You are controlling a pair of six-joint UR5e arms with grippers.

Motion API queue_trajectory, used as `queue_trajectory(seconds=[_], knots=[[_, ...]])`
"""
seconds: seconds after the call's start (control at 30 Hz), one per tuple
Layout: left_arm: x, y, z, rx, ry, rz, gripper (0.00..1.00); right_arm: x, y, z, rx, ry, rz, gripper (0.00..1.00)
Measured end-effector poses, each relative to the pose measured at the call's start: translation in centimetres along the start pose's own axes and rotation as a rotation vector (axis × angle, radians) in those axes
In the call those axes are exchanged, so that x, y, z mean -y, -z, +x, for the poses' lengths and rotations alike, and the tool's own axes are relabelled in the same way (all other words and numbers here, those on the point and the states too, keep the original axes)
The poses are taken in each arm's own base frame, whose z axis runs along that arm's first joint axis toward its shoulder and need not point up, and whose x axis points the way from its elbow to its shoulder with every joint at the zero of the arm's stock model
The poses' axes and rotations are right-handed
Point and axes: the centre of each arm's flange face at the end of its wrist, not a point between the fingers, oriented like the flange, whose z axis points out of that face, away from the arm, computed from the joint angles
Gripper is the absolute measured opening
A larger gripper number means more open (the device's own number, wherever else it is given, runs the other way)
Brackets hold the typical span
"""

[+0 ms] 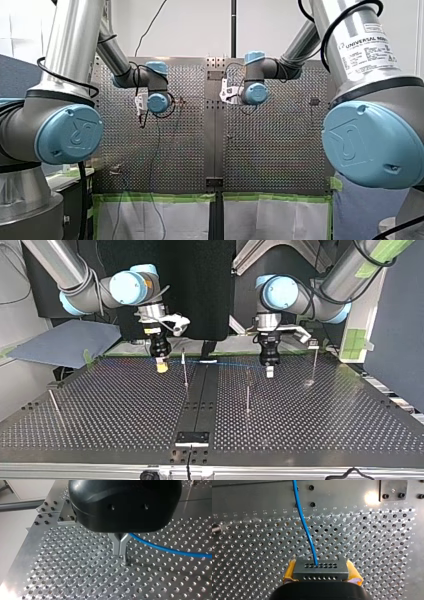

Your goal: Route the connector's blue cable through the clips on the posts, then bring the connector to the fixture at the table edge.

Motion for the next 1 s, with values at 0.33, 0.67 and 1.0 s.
queue_trajectory(seconds=[0.33,0.67,1.0], knots=[[0.2,-0.7,1.8,-0.027,-0.011,0.012,0.0,0.0,-0.2,-0.5,0.002,-0.002,0.009,0.0],[0.6,-2.2,1.5,-0.005,0.006,0.016,0.0,-0.9,-0.6,-0.8,-0.001,-0.003,0.004,0.0],[0.8,-2.8,0.9,-0.007,0.008,0.014,0.0,-1.2,-0.8,-0.9,0.004,0.001,0.016,0.0]])
